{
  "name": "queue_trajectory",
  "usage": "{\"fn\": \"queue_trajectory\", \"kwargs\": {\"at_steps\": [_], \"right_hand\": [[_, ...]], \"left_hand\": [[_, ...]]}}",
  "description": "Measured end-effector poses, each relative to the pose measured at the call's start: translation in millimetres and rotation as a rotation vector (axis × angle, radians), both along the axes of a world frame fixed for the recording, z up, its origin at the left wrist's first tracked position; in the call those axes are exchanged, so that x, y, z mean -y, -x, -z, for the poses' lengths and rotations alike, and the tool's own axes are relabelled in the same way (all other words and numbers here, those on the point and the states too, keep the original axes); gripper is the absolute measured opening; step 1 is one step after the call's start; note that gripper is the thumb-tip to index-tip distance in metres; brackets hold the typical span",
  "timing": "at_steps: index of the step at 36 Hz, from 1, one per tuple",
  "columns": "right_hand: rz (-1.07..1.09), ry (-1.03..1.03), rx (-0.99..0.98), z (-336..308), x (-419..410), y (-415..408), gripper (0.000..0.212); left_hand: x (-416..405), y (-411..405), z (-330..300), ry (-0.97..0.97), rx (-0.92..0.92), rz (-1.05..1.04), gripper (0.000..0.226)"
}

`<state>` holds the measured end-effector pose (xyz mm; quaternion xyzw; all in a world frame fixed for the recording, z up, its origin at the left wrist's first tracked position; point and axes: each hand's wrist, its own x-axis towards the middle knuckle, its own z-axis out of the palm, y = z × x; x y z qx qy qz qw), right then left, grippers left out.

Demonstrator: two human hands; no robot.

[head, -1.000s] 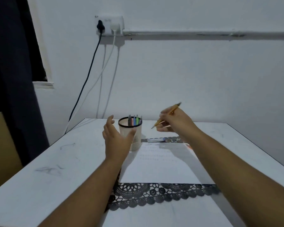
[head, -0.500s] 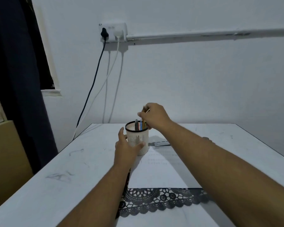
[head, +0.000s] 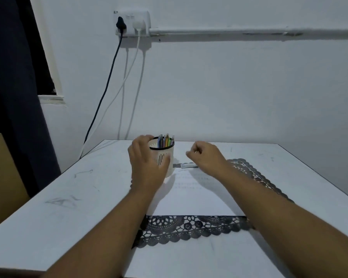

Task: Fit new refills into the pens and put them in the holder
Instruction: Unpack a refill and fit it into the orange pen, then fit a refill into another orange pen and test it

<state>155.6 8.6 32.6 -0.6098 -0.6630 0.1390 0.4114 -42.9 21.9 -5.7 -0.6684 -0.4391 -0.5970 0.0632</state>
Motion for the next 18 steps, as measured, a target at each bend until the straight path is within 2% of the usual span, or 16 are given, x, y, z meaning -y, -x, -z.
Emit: {"fn": "queue_trajectory", "kwargs": {"at_steps": [3, 5, 7, 9, 12, 14, 18], "right_hand": [[0.007, 0.165, 0.194, 31, 12, -15, 0.034], [0.014, 0.217, 0.324, 45, 21, -21, 0.033], [0.01, 0.214, 0.392, 48, 26, -24, 0.028], [-0.007, 0.186, 0.364, 46, 28, -25, 0.027], [0.028, 0.155, 0.235, 49, 27, -32, 0.027], [0.118, 0.156, 0.201, 47, 26, -45, 0.019], [0.387, 0.161, 0.209, 27, 32, -88, 0.007]], "left_hand": [[10, -13, -2, -0.109, -0.134, 0.05, 0.042], [11, -22, 3, -0.038, -0.268, 0.143, 0.032], [11, -28, 13, 0.117, -0.405, 0.244, 0.032], [11, -32, 24, 0.316, -0.513, 0.325, 0.04], [15, -32, 32, 0.546, -0.706, 0.313, 0.051], [15, -32, 30, 0.609, -0.774, 0.301, 0.052], [13, -30, 28, 0.646, -0.786, 0.309, 0.052]]}}
